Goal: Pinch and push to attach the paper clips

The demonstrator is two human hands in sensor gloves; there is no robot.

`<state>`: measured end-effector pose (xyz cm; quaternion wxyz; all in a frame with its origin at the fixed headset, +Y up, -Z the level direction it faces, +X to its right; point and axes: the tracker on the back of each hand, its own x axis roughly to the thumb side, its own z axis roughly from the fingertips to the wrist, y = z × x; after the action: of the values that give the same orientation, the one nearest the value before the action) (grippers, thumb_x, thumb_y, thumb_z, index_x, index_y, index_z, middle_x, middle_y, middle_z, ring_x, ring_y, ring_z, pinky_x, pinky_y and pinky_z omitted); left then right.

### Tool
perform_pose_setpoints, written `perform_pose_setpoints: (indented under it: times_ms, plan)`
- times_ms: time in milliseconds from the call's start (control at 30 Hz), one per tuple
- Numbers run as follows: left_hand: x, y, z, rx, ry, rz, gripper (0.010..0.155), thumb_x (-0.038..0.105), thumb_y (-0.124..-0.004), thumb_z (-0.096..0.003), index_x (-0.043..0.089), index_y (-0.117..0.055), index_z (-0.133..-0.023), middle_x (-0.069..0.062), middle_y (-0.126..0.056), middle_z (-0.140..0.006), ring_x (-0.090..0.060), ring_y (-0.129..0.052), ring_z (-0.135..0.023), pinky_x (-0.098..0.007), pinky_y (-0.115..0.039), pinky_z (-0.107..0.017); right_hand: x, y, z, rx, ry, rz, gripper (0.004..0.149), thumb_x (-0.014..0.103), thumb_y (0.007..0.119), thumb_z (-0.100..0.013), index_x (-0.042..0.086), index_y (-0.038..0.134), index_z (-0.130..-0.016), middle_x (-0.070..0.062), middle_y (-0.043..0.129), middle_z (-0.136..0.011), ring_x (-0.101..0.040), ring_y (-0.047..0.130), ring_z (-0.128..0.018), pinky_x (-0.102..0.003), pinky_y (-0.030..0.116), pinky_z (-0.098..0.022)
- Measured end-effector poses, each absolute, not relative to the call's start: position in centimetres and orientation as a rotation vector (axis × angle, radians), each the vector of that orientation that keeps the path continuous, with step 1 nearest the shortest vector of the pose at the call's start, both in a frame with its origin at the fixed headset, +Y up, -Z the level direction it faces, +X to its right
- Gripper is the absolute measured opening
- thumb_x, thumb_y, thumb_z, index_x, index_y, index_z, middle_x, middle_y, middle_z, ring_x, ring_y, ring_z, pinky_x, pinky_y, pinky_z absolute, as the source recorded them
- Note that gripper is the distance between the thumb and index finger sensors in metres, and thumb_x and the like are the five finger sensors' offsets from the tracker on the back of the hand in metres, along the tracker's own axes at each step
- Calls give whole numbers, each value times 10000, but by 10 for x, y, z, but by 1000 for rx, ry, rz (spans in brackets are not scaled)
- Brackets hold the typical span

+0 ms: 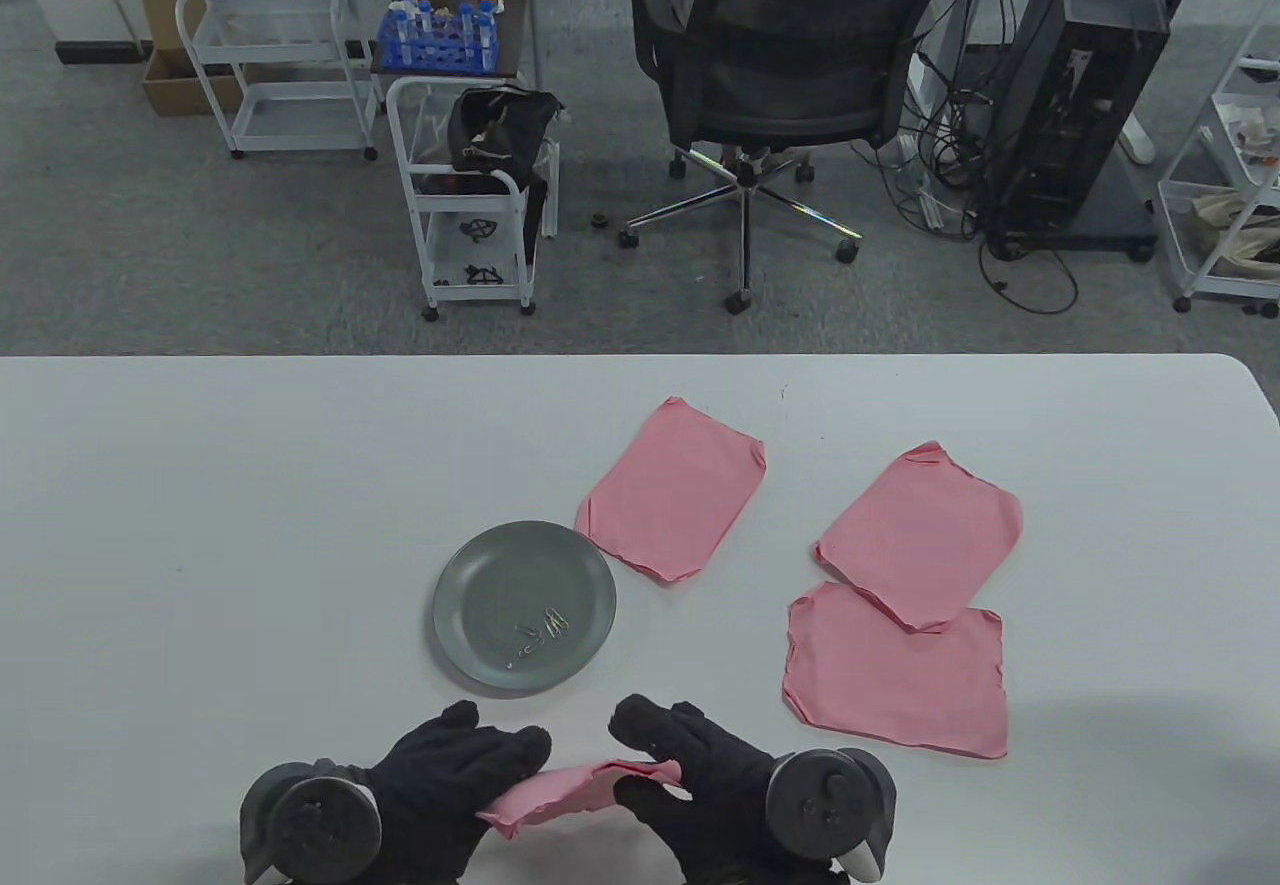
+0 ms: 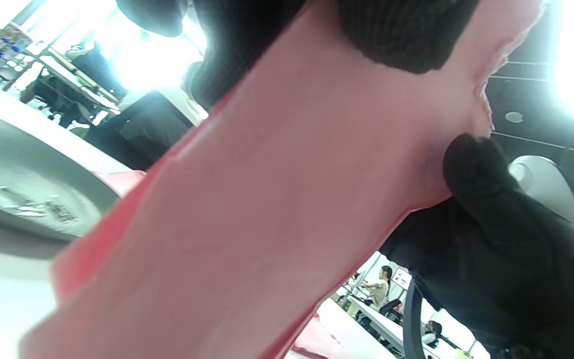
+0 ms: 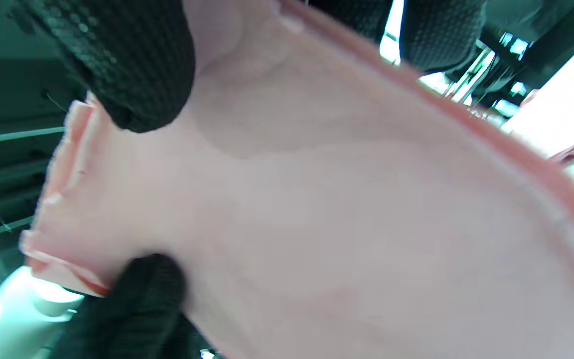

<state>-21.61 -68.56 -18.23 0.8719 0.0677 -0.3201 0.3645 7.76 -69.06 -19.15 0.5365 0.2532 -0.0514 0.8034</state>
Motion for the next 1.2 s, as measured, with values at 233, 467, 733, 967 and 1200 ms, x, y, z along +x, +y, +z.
perform_pose_setpoints:
  times_ms: [233, 467, 733, 967, 1200]
  plan:
    - [-193, -649, -209, 81, -605, 581, 616, 557, -800, -343, 387, -780, -935, 40, -874, -945, -212, -909, -875, -569, -563, -763, 115, -683, -193, 370, -339, 1800, 389, 366, 833, -399, 267, 799, -774, -19, 994, -681, -278, 1029, -549, -478, 773, -557]
    - [-211, -672, -277, 85, -475, 310, 619, 527, -814, -356, 348, -760, -946, 43, -848, -964, -208, -876, -910, -575, -533, -776, 146, -677, -191, 194, -541, 1893, 388, 354, 823, -405, 250, 790, -777, -29, 982, -681, -284, 1018, -547, -482, 764, -554]
    - [-182, -764, -318, -328, -248, -277, 895, 718, -796, -220, 464, -529, -1036, 103, -462, -1153, -172, -527, -1097, -519, -345, -846, 135, -681, -195, 233, -480, 1946, 391, 350, 816, -409, 241, 785, -783, -34, 975, -688, -293, 1006, -559, -492, 751, -562]
    - [-170, -769, -329, -313, -275, -166, 810, 683, -798, -262, 383, -640, -998, 53, -634, -1066, -203, -657, -993, -493, -394, -832, 134, -683, -196, 237, -444, 1947, 394, 348, 812, -412, 234, 781, -789, -39, 968, -698, -302, 998, -569, -502, 739, -569]
    - [-176, -765, -315, -167, -339, -74, 544, 447, -902, -316, 413, -837, -855, 53, -848, -893, -183, -885, -797, -477, -599, -744, 134, -685, -198, 229, -415, 1949, 396, 347, 811, -413, 233, 780, -791, -44, 963, -706, -307, 992, -577, -508, 731, -574]
